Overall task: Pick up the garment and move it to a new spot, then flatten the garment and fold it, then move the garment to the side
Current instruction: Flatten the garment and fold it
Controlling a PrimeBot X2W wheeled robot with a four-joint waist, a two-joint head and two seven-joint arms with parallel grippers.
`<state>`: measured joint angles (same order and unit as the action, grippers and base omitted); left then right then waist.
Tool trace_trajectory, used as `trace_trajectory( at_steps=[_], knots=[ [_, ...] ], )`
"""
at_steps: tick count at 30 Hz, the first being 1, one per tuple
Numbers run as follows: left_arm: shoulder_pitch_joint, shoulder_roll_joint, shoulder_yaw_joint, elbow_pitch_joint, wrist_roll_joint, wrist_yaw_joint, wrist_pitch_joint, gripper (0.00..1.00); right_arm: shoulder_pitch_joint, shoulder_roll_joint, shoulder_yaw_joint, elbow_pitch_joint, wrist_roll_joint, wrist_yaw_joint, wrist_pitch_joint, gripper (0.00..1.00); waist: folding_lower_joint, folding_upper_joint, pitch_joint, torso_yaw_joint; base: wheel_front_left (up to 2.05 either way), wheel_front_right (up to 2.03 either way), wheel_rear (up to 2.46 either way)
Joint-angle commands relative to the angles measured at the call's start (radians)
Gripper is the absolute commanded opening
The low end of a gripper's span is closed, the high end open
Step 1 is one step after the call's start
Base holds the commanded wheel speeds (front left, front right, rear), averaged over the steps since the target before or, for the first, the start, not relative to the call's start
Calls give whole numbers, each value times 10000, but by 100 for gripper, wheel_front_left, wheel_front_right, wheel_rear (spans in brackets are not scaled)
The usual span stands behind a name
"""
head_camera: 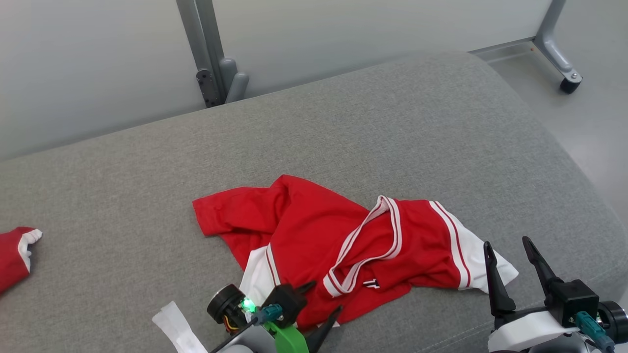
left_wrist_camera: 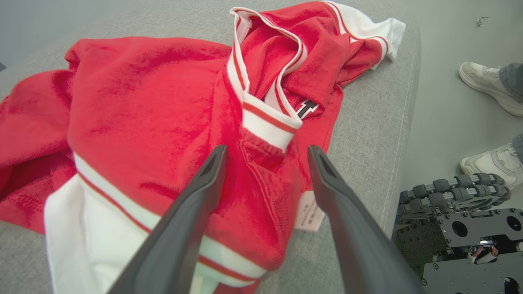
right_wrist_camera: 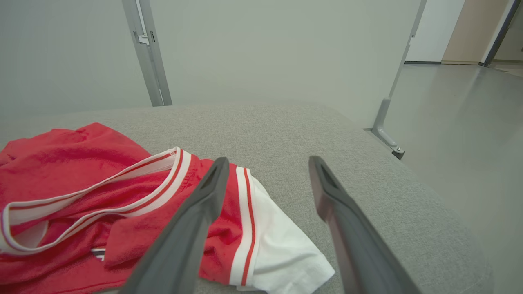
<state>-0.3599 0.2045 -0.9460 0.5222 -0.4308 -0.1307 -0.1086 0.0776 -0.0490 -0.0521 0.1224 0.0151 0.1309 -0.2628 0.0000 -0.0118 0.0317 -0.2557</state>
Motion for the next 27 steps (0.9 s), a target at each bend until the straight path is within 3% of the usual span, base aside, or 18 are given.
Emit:
trace_trajectory(
  at_steps=[1, 2, 3, 4, 5, 6, 7, 14, 16, 20, 27],
  knots=[
    [-207, 2, -82, 230, -86, 7, -125, 100, 92, -24, -18, -12, 76, -3, -32, 100, 0, 118, 1, -229, 0, 0, 0],
    [-251, 3, -104, 361, -108, 7, -167, 100, 95, -26, -30, -15, 90, -3, -32, 100, 0, 118, -4, -239, 0, 0, 0],
    [-293, -29, -121, 507, -138, 7, -213, 85, 90, -24, -32, -19, 109, -3, -32, 100, 0, 118, -12, -242, 0, 0, 0],
    [-325, -70, -111, 654, -163, 7, -279, 58, 87, -24, -30, -25, 132, -3, -32, 100, 0, 118, -15, -238, 0, 0, 0],
    [-363, -116, -128, 799, -149, 7, -333, 38, 77, -26, -20, -26, 138, -3, -32, 100, 0, 118, -18, -233, 0, 0, 0],
    [-409, -164, -141, 906, -138, 7, -424, 7, 73, -24, -10, -23, 171, -3, -32, 100, 0, 118, -28, -225, 0, 0, 0],
    [-480, -231, -140, 975, -138, 7, -507, 0, 73, -26, 2, -20, 190, -3, -32, 100, 0, 118, -29, -215, 0, 0, 0],
    [-852, -76, 169, 809, -275, 192, -812, 0, 130, -26, -74, -23, 216, -3, -31, 100, 0, 118, -72, -68, 0, 0, 0],
    [-1067, 155, 427, 357, -230, 440, -963, 0, 143, -27, -121, -41, 220, -3, -31, 100, 0, 118, -92, -33, 0, 0, 0],
    [-1749, 1014, 808, -1055, 143, 829, -810, 0, 161, -21, -263, -113, 278, -3, -31, 100, 0, 118, 22, 179, 0, 0, 0],
    [-4393, 2568, 1112, -2150, 1019, 353, 220, 0, -547, -26, 292, -15, 599, -3, -31, 100, 0, 118, 578, -157, 0, 0, 0]
  ],
)
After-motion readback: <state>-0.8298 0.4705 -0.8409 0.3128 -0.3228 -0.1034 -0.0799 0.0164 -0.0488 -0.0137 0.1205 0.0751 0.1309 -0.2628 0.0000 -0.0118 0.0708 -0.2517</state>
